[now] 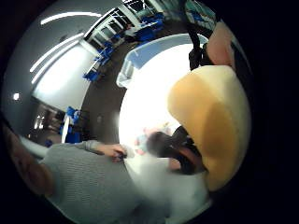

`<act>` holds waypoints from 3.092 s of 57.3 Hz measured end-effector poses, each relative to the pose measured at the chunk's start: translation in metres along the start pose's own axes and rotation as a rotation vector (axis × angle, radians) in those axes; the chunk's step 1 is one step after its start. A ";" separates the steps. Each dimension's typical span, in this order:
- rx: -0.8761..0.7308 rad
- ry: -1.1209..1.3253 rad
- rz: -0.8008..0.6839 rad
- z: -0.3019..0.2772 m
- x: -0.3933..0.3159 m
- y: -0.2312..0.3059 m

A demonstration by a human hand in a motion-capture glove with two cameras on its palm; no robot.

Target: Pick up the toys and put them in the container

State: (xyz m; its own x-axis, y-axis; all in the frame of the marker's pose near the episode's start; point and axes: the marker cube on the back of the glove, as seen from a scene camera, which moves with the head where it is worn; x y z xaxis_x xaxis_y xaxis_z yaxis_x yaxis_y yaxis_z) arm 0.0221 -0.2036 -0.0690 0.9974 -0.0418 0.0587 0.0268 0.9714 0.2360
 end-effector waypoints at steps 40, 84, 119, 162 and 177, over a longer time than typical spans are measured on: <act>-0.266 0.006 0.145 0.146 -0.001 -0.175; -0.266 -0.144 -0.189 0.083 -0.101 0.063; -0.649 0.099 -0.125 0.230 -0.101 0.120; -0.178 0.092 -0.186 0.144 -0.091 0.042; -0.006 0.016 -0.156 0.035 -0.077 -0.050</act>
State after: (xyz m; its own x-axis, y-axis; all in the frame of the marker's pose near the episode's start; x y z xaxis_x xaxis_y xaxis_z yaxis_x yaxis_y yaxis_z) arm -0.0580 -0.2566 -0.0514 0.9821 -0.1885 0.0064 0.1817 0.9548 0.2354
